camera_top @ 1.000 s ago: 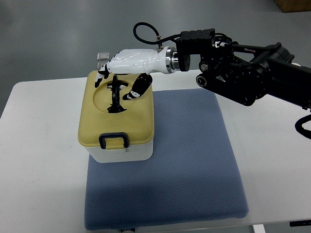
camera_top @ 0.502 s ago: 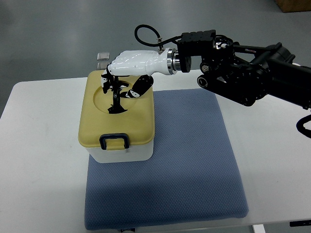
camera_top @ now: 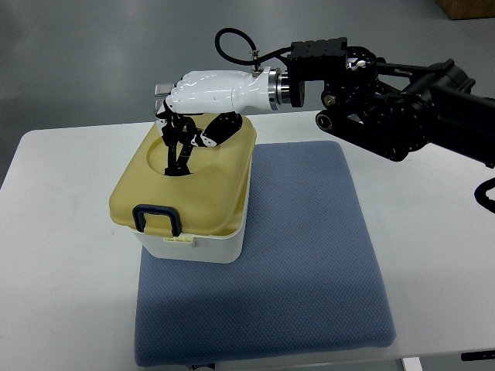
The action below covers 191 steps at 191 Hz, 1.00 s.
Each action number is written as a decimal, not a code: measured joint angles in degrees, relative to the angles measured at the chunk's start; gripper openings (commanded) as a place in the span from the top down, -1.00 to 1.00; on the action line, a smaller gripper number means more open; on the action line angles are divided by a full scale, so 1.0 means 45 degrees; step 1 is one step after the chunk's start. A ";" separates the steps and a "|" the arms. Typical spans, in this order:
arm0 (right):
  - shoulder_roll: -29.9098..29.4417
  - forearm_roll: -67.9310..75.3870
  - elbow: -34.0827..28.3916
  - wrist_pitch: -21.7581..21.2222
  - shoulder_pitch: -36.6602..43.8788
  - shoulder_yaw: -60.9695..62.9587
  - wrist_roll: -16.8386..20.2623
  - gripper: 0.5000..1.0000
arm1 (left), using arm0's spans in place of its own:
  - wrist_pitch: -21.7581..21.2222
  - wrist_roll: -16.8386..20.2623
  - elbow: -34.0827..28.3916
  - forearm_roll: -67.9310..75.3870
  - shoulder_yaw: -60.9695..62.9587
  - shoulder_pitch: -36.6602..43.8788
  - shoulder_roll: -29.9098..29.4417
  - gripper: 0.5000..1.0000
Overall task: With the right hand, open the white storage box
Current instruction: 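Lift the yellow lid off the white box with the right hand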
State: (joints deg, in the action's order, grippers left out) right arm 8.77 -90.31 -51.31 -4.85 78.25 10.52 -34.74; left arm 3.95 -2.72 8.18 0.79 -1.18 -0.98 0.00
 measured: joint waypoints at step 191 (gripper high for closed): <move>0.1855 0.0271 -0.0104 0.1169 0.0183 0.0241 -0.0059 0.83 | -0.0001 0.0000 0.0000 0.0000 -0.0032 -0.0016 0.0000 -1.00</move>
State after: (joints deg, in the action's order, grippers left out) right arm 17.12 -89.09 -51.77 0.42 79.07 11.60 -35.00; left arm 3.95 -2.72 8.17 0.79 -1.32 -1.05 0.00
